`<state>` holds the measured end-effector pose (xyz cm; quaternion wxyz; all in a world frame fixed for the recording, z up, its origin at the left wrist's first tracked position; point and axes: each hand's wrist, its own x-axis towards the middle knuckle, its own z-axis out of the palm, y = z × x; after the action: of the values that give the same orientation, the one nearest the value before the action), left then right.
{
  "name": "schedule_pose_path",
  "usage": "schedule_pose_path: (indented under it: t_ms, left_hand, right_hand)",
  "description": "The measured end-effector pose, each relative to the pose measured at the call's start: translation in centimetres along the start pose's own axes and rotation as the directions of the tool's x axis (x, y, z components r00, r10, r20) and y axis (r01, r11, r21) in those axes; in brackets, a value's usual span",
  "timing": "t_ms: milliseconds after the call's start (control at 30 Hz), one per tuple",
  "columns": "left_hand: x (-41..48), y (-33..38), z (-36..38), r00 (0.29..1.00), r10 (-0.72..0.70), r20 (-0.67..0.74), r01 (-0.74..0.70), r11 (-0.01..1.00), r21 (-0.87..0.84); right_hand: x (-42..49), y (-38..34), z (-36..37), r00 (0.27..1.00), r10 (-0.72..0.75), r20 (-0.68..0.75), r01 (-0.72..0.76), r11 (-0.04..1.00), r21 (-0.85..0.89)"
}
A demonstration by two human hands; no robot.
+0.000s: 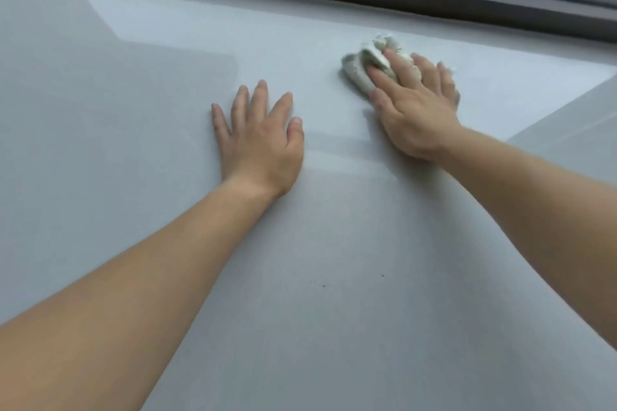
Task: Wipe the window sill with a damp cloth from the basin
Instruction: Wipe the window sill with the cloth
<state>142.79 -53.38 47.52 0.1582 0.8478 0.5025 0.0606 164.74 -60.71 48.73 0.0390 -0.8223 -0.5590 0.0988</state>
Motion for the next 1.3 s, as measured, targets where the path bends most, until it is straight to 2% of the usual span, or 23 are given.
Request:
schedule_pose_path:
  t_ms: [67,100,267,433,533,600,700,767,833,867,967,1000,1033,1133,1167,1200,1300]
  left_hand:
    - [-0.4,0.0,0.3,1.0,0.025,-0.003,-0.025,0.998,0.061]
    - [-0.5,0.0,0.3,1.0,0.03,-0.002,-0.029,0.997,0.068]
    - [-0.5,0.3,0.3,1.0,0.019,0.009,-0.02,0.995,0.093]
    - [-0.5,0.5,0.3,0.996,0.084,-0.025,-0.082,0.995,0.048]
    - [-0.6,0.4,0.3,0.988,0.146,-0.042,-0.145,0.989,0.031]
    - [-0.5,0.5,0.3,0.987,0.158,-0.028,-0.157,0.987,0.036]
    - [-1.8,1.8,0.2,0.984,0.176,-0.008,-0.175,0.982,0.075]
    - [-3.6,3.8,0.4,0.981,0.187,0.058,-0.19,0.98,0.054]
    - [-5.0,5.3,1.1,0.981,0.151,0.119,-0.156,0.987,0.03]
    - [-5.5,5.8,1.4,0.984,0.134,0.117,-0.139,0.99,0.038]
    - [-5.7,6.2,2.2,0.989,0.132,0.072,-0.141,0.982,0.13]
    - [-5.7,6.1,2.3,0.989,0.13,0.07,-0.139,0.979,0.148]
    - [-5.6,6.0,2.4,0.989,0.13,0.074,-0.14,0.977,0.16]
    - [-5.7,6.1,2.6,0.988,0.129,0.082,-0.141,0.975,0.17]
    - [-5.7,6.1,2.5,0.989,0.126,0.083,-0.138,0.975,0.173]
    - [-5.7,6.1,2.5,0.989,0.124,0.083,-0.137,0.975,0.176]
    - [-5.7,6.1,2.4,0.989,0.119,0.087,-0.133,0.976,0.171]
  right_hand:
    - [2.0,-0.9,-0.1,0.994,0.105,-0.012,-0.104,0.993,0.061]
    - [1.7,-1.8,0.1,0.995,0.098,-0.01,-0.097,0.993,0.062]
    - [-0.9,-1.8,0.4,0.971,-0.238,0.016,0.238,0.971,-0.026]
    - [8.6,-0.7,-0.6,0.991,-0.133,0.002,0.133,0.991,0.02]
    - [9.8,0.0,-0.5,0.979,-0.205,-0.022,0.204,0.978,-0.033]
    - [8.9,3.4,-1.3,0.975,-0.218,-0.037,0.217,0.975,-0.039]
    - [6.7,9.6,-2.5,0.991,-0.121,-0.055,0.119,0.992,-0.04]
    - [4.8,11.3,-2.7,0.997,0.039,-0.07,-0.039,0.999,0.005]
    - [3.0,9.8,-2.0,0.975,0.204,-0.089,-0.201,0.979,0.042]
    - [1.8,8.5,-1.5,0.972,0.214,-0.094,-0.212,0.977,0.026]
    - [-1.6,7.0,-0.4,0.997,-0.047,-0.055,0.044,0.997,-0.057]
    - [-1.7,8.0,-0.8,0.994,-0.107,-0.023,0.105,0.991,-0.078]
    - [-1.0,9.4,-1.2,0.994,-0.108,-0.003,0.107,0.99,-0.087]
    - [1.2,11.0,-2.0,0.984,0.176,-0.038,-0.176,0.984,0.002]
    - [0.8,9.9,-1.6,0.974,0.219,-0.059,-0.218,0.976,0.018]
    - [-0.4,8.5,-1.1,0.978,0.193,-0.077,-0.194,0.981,-0.001]
    - [-6.5,5.8,-0.3,0.993,-0.114,0.018,0.115,0.991,-0.063]
